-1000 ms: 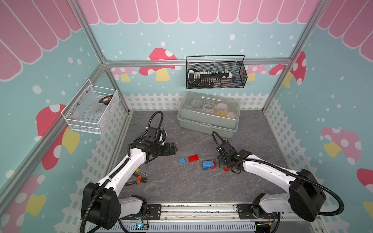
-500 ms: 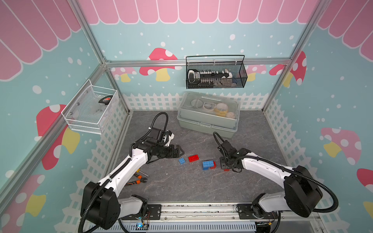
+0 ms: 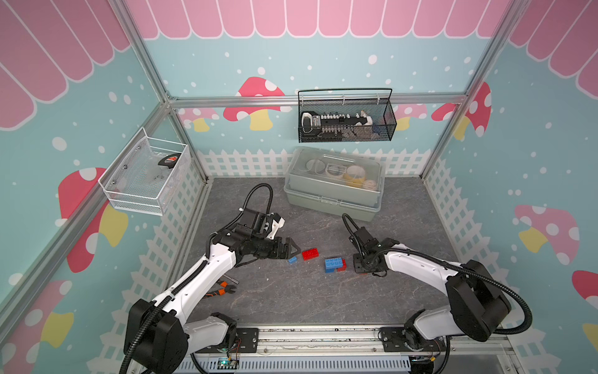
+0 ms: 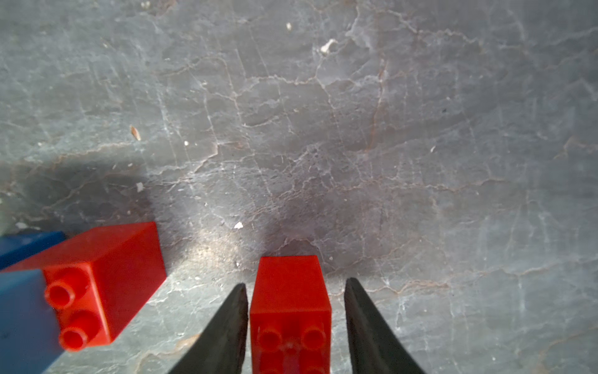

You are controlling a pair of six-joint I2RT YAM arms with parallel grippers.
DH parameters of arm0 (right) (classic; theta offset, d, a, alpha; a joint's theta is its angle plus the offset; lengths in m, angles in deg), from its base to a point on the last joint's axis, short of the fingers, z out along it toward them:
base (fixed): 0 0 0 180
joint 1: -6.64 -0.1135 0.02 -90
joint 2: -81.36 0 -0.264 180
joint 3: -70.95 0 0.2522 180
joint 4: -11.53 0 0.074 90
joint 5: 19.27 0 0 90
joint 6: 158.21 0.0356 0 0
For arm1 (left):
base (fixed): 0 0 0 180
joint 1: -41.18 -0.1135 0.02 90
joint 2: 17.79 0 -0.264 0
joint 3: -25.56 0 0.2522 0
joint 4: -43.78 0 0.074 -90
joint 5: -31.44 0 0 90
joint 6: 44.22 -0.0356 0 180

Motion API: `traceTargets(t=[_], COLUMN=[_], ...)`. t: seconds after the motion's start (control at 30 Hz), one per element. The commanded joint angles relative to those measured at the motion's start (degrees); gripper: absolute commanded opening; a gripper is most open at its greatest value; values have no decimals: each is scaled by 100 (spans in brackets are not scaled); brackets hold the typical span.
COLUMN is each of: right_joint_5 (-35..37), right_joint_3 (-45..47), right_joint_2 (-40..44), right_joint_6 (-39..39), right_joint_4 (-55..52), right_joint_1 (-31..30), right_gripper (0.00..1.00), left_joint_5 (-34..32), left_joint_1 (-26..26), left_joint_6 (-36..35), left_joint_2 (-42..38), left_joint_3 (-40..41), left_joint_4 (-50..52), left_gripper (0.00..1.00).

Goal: Assemble a giraffe with lego
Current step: Pick up the lego brick from the center of the board, then assemble the lego brick with the lego brick.

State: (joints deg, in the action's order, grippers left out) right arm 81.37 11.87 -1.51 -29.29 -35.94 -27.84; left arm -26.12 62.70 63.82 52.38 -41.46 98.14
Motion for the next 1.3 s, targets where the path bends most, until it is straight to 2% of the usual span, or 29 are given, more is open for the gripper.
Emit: traceTargets(t=[0.0, 0.37, 0.6, 0.77, 0.97, 1.27], right_joint_5=[-35, -121, -190, -570, -466, -372], right_joint_3=[87, 12, -538, -830, -1404, -2143], right_joint_2=[-5, 117, 724, 1026, 845, 89], right_joint_6=[-42, -77, -36, 62, 116, 212], right_joint_4=[5, -157, -869, -928, -1193, -1208], right_joint_1=[34, 38, -31, -132, -454, -1016], right_gripper=[43, 27, 24, 24, 24, 24], left_joint_5=[225, 245, 288, 333, 525, 470], left_joint_1=[53, 70, 62, -102, -507, -521], left_joint_6=[64, 153, 250, 322, 477, 490], left_joint_2=[-131, -198, -179, -125, -62, -188], left_joint_3=[88, 135, 122, 131, 174, 219], left_joint_4=[-168, -270, -388, -395, -490, -535], left_gripper=[99, 99, 99, 99, 99, 99])
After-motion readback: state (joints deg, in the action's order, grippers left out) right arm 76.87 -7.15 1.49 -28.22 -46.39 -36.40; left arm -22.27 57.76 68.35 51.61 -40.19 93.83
